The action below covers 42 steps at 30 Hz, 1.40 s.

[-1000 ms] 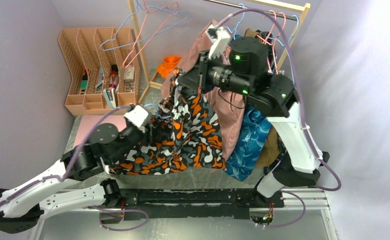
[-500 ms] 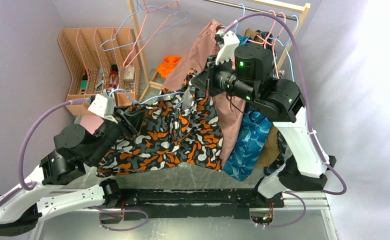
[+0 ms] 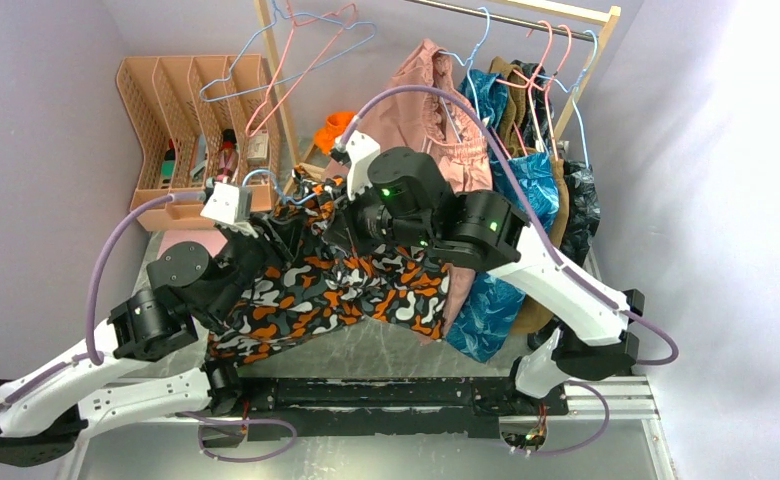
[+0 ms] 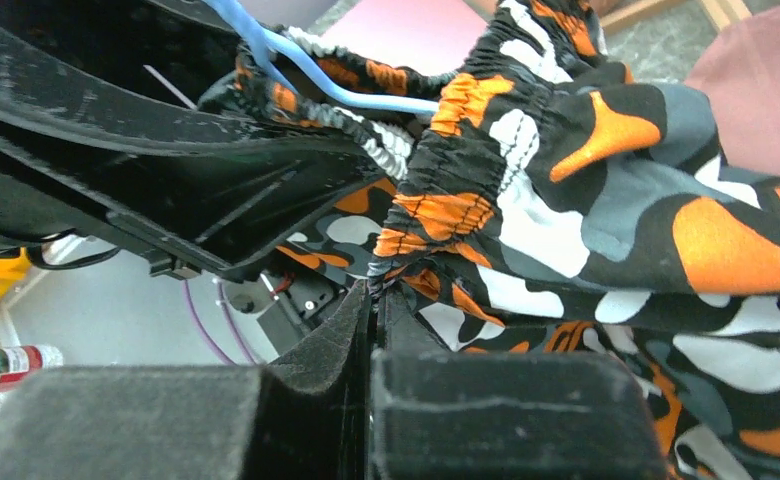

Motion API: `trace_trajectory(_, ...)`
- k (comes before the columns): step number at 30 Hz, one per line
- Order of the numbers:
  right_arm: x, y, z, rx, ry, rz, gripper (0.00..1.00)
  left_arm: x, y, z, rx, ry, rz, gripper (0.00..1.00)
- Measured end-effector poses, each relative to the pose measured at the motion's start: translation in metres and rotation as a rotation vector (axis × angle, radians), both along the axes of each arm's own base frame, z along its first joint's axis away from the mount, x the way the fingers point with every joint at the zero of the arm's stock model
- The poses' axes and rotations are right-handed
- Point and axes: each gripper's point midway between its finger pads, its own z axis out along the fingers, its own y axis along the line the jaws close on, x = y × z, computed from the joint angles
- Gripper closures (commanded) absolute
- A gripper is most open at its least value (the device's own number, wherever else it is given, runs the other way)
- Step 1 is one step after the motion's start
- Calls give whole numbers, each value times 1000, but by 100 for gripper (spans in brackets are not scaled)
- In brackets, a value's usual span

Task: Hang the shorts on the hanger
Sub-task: Hang the shorts on the hanger.

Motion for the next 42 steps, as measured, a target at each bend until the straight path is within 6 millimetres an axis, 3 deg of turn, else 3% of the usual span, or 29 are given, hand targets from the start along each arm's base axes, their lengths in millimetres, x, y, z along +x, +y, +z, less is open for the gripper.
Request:
trace_trajectory(4,0,6,-16,-36,12,3,100,-2,4,-13,-42,-3,6,93)
trace_trajectory(11,4,25,-18,-13,1,12,88,-7,4,-27,-101,-11,-23,93)
trace_trajectory(13,5,28,-11,10,-7,14,81,-9,2,-36,-108,-3,-40,93)
trace_trajectory(18,1,44,11,93,-11,60,47,-16,0,-62,-123,17,-79,93)
trace_trajectory(20,-2,49,14,110,-6,83,39,-19,0,-68,-139,25,-92,93)
trace_trajectory(28,-9,48,18,124,-3,117,31,-26,6,-60,-223,0,-119,93)
trace_trajectory(31,-9,35,19,123,-24,100,31,-29,9,-55,-253,-8,-122,93)
trace_trajectory(34,-9,6,18,122,-65,54,31,-32,15,-49,-291,-13,-125,93)
trace_trajectory(39,-9,-70,0,138,-161,-89,30,-43,35,-36,-357,-22,-127,93)
trace_trajectory(42,-8,-101,-12,152,-197,-159,30,-52,52,-22,-412,-36,-130,93)
